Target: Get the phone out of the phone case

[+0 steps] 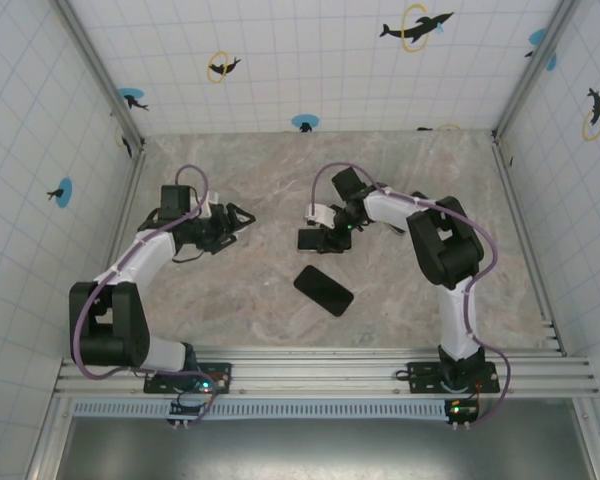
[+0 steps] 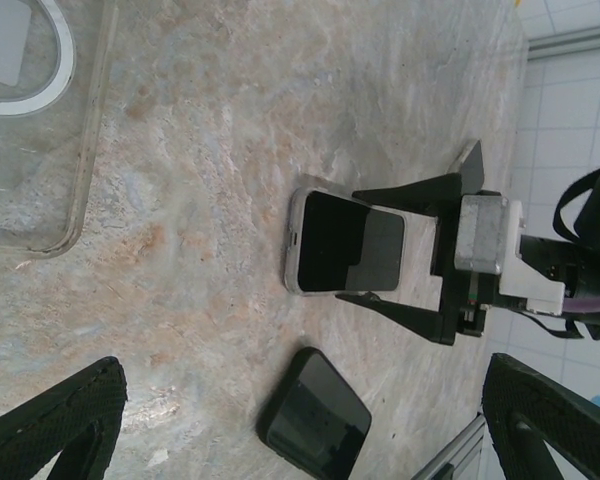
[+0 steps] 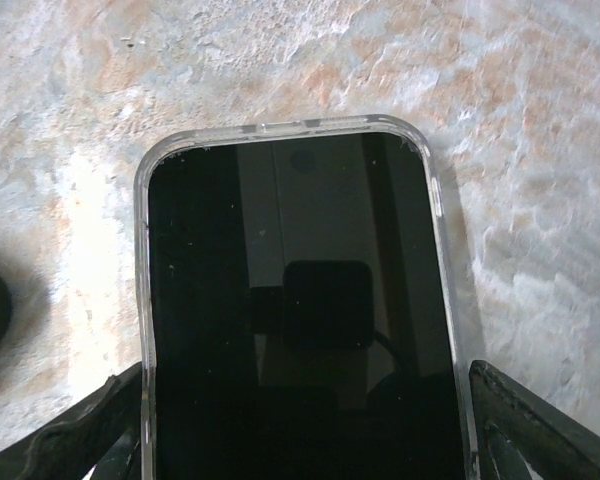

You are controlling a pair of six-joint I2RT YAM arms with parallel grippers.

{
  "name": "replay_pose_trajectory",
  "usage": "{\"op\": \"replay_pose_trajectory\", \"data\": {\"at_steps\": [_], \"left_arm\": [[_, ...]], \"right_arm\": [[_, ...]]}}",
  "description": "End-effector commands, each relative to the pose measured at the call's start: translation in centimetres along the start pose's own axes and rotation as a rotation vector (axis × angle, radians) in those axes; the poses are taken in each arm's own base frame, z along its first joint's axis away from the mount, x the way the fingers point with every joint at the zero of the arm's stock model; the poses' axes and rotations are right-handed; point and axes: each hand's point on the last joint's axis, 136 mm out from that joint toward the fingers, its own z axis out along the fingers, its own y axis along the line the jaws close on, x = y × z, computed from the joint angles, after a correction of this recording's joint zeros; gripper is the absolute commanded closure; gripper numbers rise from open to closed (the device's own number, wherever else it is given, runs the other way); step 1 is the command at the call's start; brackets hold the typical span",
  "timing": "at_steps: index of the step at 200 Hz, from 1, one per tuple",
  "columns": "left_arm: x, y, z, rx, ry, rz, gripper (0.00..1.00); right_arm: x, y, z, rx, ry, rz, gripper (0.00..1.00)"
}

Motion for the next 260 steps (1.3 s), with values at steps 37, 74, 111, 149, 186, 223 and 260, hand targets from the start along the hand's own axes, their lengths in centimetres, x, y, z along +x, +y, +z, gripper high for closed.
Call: {"op": "replay_pose_trajectory", "data": {"at_steps": [37, 74, 111, 149, 186, 223, 260], "left_arm": [[0.3, -1.8, 1.3, 0.049, 0.043, 0.036, 0.08], [0.8, -4.0, 2.6, 0.097, 0.085, 0.072, 0.1], [0.9, -6.7, 3.9, 0.172, 0.114, 0.098, 0.19], [0.9, -7.9, 5.0, 0.198, 0.148, 0.11, 0.3], [1.3, -9.6, 5.7, 0.243, 0.191, 0.143, 0.4], [1.8, -10.7, 6.0, 0.285, 0.219, 0.152, 0.59], [2.4, -11.0, 5.7, 0.302, 0.237, 0.156, 0.7]], "right_arm": [[-5.7, 0.9, -5.2, 0.121, -0.182, -0.092, 0.55], [-8.1, 1.4, -7.5, 0.195, -0.282, -0.134, 0.55], [-10.4, 2.1, -9.2, 0.196, -0.356, -0.143, 0.55], [-11.8, 2.7, -10.3, 0.186, -0.407, -0.14, 0.55], [-13.0, 3.6, -11.1, 0.152, -0.45, -0.137, 0.55], [-13.5, 3.8, -11.5, 0.146, -0.47, -0.132, 0.55], [-14.0, 3.7, -12.0, 0.147, -0.495, -0.127, 0.55]]}}
